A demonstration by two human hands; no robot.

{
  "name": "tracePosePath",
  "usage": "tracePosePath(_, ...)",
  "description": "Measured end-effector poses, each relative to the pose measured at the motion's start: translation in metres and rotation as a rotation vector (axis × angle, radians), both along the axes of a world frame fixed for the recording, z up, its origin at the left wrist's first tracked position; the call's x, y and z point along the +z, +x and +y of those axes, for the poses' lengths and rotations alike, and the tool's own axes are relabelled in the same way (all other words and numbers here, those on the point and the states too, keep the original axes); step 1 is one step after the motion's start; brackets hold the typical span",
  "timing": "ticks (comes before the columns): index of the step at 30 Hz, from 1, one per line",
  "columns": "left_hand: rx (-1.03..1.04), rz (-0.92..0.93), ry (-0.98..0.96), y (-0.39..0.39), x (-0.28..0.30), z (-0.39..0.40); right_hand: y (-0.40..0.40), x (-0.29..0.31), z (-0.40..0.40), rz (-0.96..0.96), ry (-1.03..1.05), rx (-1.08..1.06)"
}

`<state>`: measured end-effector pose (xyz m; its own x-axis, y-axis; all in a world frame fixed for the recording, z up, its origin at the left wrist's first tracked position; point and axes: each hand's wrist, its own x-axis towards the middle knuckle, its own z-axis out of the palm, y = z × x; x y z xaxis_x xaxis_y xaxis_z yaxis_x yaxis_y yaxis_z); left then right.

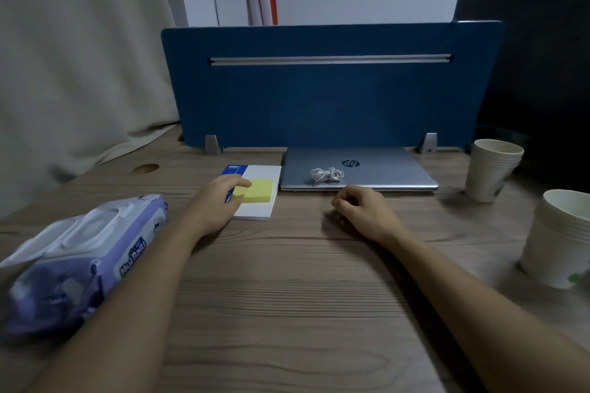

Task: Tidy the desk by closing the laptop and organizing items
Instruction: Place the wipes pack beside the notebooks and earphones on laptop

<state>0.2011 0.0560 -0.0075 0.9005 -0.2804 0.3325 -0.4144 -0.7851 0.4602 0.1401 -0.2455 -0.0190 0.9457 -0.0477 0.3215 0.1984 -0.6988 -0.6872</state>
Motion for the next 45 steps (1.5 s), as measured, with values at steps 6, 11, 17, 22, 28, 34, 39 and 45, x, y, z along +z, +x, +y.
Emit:
tracePosePath(6, 0.015, -0.035, -0.009, -0.042, 0.003, 0.009, -0.01, 0.001, 0.0, 0.017, 0.011, 0.005)
tracePosePath(11, -0.014, -0.111, 0.014, -0.082, -0.001, 0.009, -0.027, 0.003, 0.003, 0.037, 0.034, 0.038)
tracePosePath(17, -0.003, -0.105, 0.009, -0.128, -0.008, 0.012, -0.055, 0.0, 0.013, 0.03, 0.036, 0.029)
tracePosePath(22, -0.018, -0.212, -0.051, -0.158, 0.006, 0.024, -0.079, 0.001, 0.028, 0.053, 0.022, 0.02)
tracePosePath(28, 0.044, -0.374, 0.009, -0.172, 0.053, 0.06, -0.099, 0.001, 0.044, 0.066, -0.014, 0.011)
tracePosePath(34, 0.599, -0.077, 0.133, -0.168, 0.067, 0.121, -0.102, 0.001, 0.061, 0.097, -0.037, 0.017)
tracePosePath(39, 0.768, 0.255, -0.319, -0.155, 0.049, 0.158, -0.095, 0.002, 0.067, 0.086, -0.038, 0.008)
tracePosePath(45, 0.573, -0.161, -0.55, -0.154, 0.047, 0.148, -0.085, 0.002, 0.07, 0.071, -0.081, 0.019)
